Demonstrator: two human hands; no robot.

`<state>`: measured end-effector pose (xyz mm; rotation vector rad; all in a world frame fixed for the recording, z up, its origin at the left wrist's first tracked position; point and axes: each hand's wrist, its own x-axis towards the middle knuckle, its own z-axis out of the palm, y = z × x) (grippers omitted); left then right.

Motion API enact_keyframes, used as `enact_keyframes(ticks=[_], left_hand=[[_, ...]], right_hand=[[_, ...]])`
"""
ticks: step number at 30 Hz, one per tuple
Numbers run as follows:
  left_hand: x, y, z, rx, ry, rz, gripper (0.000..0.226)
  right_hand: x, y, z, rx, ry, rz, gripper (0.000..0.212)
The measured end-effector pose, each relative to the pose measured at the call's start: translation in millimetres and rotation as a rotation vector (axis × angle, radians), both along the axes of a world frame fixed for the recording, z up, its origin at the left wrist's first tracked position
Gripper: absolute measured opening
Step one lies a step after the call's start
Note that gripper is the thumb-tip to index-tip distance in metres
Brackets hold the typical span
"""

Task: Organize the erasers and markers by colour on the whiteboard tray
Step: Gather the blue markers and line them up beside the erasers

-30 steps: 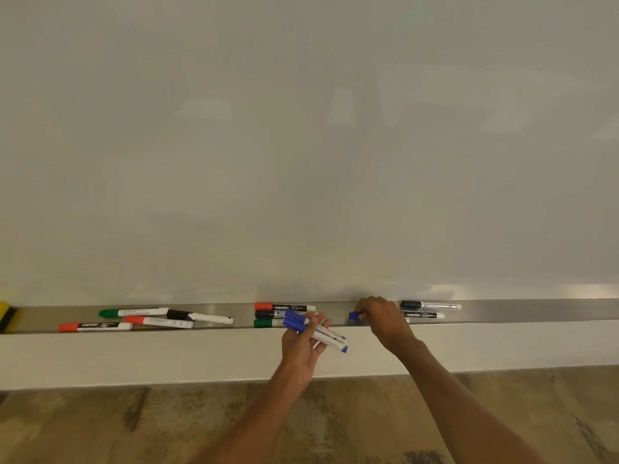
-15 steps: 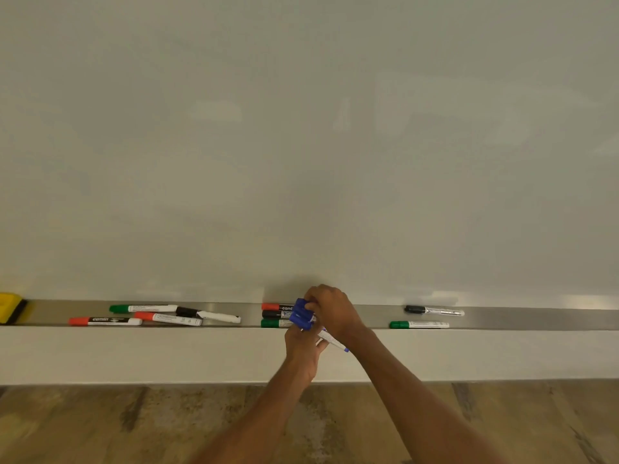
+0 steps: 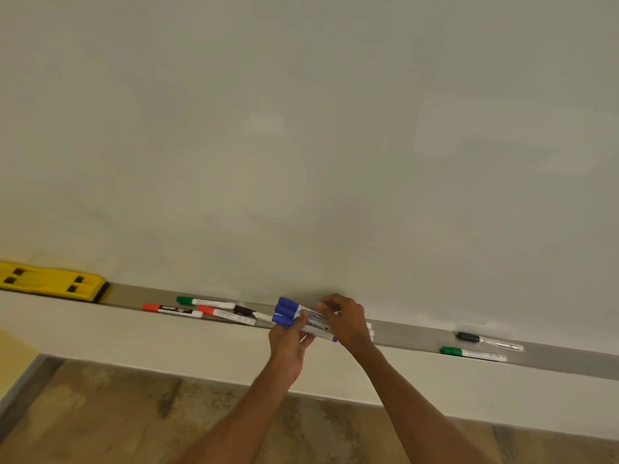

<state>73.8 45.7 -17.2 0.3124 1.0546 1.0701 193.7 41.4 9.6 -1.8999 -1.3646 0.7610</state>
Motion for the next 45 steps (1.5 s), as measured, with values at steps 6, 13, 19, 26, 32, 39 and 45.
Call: enact_keyframes(ticks=[6,13,19,26,32,39,45], left_hand=[[-69.0,24.9,0.2,-0.042,-0.051,0.145,0.041],[-139.7,47.4,5.6,-0.020,-0.067,0.247,0.040],[-195.8,61.1,-0.4,0.021,-0.012,0.266,0.039],[-248.8,76.1,-2.1,0.047,0.064,0.306,0.039],[-296.3,95.6,-0.3,0.077,0.240,0.386,0.056],[-347.7,110.7,-11.2,0.271,0.838,0.245,0.058],[-371.6,117.5,-32.2,0.685,1.424,-0.216,0.057]], right_hand=[[-58.6,10.9,-9.2,-0.096,0.502,-0.103,0.022],[-137.0,32.1,-11.5,-0.040,0.845,-0.058,0.019],[-191.0,52.6,-16.3,-0.033,0.858,-0.051,0.016],[-245.6,73.4,-21.0,-0.019,0.789,-0.043,0.017],[-284.4,94.6,-21.7,-0.018,0.791,-0.126,0.020],[-323.5,117.4,-29.6,-0.011,0.699,-0.174,0.009],[-351.1,131.8,-38.5,-0.023,0.603,-0.232,0.017]])
